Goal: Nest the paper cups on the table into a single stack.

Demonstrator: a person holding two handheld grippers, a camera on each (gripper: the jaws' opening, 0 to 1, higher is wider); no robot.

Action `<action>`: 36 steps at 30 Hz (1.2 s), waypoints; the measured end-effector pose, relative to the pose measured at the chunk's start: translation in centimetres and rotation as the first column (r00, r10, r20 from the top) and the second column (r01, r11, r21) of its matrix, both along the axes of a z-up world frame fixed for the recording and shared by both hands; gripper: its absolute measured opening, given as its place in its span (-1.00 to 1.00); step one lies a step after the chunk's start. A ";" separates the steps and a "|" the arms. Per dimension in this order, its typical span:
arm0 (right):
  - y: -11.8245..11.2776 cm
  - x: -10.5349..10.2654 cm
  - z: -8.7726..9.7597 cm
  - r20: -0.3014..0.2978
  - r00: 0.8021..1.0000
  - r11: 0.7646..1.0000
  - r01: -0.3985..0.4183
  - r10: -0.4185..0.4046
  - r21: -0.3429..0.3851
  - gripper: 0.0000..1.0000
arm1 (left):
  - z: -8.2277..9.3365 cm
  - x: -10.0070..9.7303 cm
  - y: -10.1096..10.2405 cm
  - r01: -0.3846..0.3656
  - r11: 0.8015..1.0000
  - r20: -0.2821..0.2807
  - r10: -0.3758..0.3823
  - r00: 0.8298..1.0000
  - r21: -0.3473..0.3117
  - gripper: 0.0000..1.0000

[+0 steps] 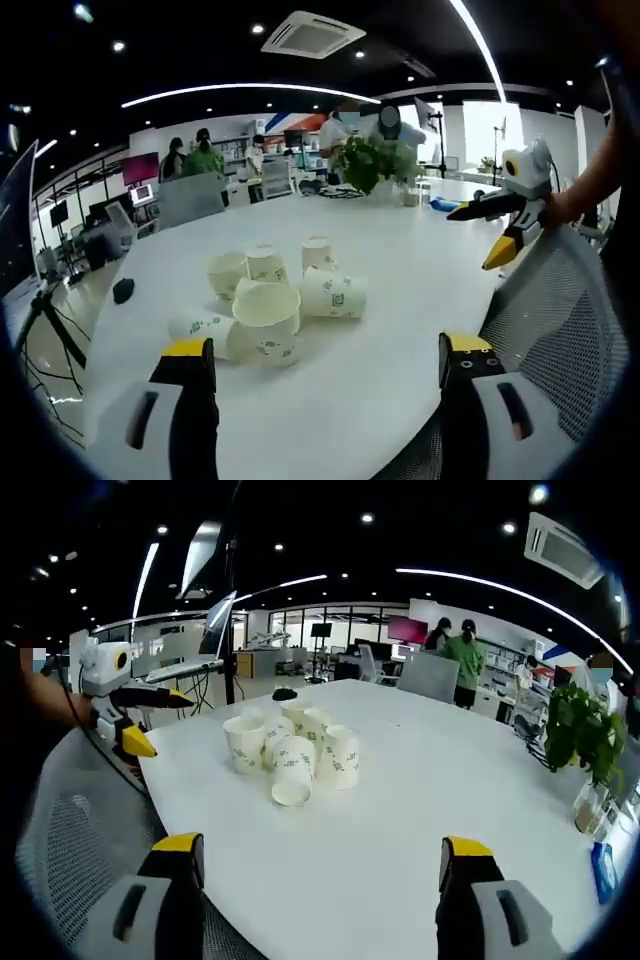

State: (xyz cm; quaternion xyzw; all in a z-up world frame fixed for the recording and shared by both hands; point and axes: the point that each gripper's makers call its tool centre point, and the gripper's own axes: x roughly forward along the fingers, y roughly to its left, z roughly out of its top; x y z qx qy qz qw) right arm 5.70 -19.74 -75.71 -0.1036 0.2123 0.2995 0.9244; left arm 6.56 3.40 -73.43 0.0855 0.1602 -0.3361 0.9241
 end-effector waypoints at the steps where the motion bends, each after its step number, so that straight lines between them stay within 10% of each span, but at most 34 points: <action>1: 0.0 0.0 0.0 0.000 1.000 1.000 0.000 0.000 0.000 0.98 | 0.0 0.0 0.0 0.000 1.000 0.000 0.000 1.000 0.001 0.84; 36: 0.1 0.0 0.2 0.002 1.000 1.000 -0.006 0.006 0.020 0.99 | 0.4 0.3 0.2 -0.026 0.999 0.010 0.026 1.000 -0.018 0.97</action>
